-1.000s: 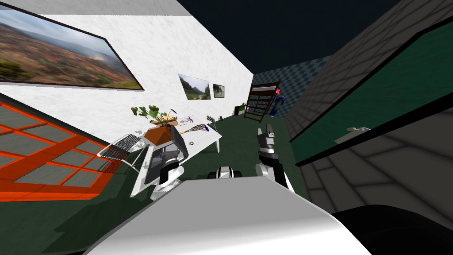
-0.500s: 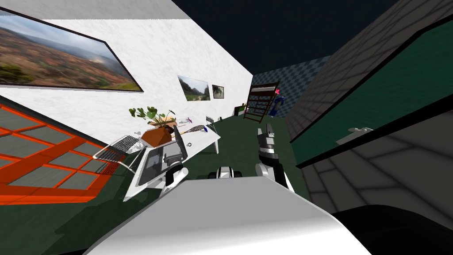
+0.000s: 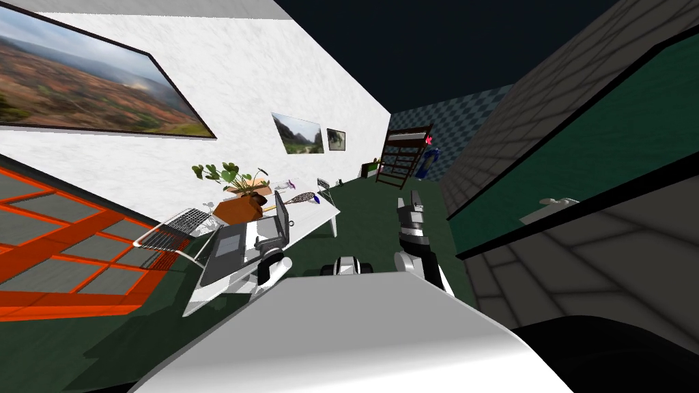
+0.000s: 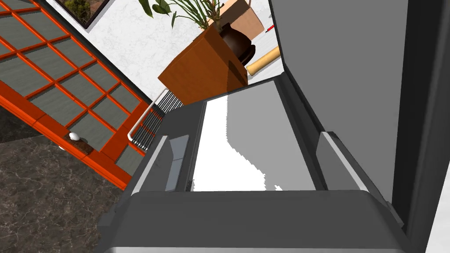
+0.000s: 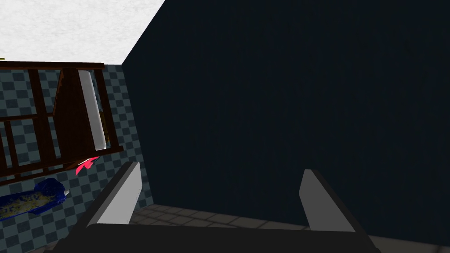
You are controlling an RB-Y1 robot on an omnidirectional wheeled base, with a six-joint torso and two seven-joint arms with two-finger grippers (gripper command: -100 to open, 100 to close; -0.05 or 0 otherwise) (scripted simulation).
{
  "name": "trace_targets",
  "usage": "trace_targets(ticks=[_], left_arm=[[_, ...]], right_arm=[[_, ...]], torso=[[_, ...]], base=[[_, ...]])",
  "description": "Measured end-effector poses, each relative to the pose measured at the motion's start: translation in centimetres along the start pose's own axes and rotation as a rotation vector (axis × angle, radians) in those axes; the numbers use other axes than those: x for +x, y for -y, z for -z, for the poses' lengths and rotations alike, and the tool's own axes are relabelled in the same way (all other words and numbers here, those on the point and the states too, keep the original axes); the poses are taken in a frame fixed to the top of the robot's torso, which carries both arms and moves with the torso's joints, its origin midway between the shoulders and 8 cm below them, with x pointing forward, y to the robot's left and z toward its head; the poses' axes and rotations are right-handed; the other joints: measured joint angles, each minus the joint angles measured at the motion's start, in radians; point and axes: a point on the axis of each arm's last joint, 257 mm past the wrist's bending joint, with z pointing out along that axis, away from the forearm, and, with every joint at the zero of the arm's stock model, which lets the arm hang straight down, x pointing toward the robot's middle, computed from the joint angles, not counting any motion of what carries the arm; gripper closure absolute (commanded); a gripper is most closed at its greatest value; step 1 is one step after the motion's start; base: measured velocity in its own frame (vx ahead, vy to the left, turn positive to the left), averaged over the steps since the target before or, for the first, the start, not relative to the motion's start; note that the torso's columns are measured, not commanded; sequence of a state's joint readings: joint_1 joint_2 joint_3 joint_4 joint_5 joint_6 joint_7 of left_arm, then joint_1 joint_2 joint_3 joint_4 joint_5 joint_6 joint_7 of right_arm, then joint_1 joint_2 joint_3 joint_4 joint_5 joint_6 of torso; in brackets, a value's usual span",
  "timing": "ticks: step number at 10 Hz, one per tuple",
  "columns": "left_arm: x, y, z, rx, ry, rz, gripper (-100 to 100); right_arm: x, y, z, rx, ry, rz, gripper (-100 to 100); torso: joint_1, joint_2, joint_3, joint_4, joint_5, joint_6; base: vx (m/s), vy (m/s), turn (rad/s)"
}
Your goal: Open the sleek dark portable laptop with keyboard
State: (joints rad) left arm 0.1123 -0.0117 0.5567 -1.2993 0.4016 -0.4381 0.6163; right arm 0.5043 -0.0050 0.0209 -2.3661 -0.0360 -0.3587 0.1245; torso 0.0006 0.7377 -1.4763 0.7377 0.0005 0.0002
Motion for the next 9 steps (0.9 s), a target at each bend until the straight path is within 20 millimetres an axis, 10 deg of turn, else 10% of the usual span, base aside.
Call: trace_targets(ticks=[9], left_arm=[[-1.0, -0.5, 1.9, 0.050, 0.016, 0.287, 100]], right_arm=[[0.0, 0.0, 0.0, 0.000, 0.000, 0.000, 0]], torso=[[0.000, 0.000, 0.000, 0.000, 0.000, 0.000]], base=[[-0.059, 0.076, -0.069]])
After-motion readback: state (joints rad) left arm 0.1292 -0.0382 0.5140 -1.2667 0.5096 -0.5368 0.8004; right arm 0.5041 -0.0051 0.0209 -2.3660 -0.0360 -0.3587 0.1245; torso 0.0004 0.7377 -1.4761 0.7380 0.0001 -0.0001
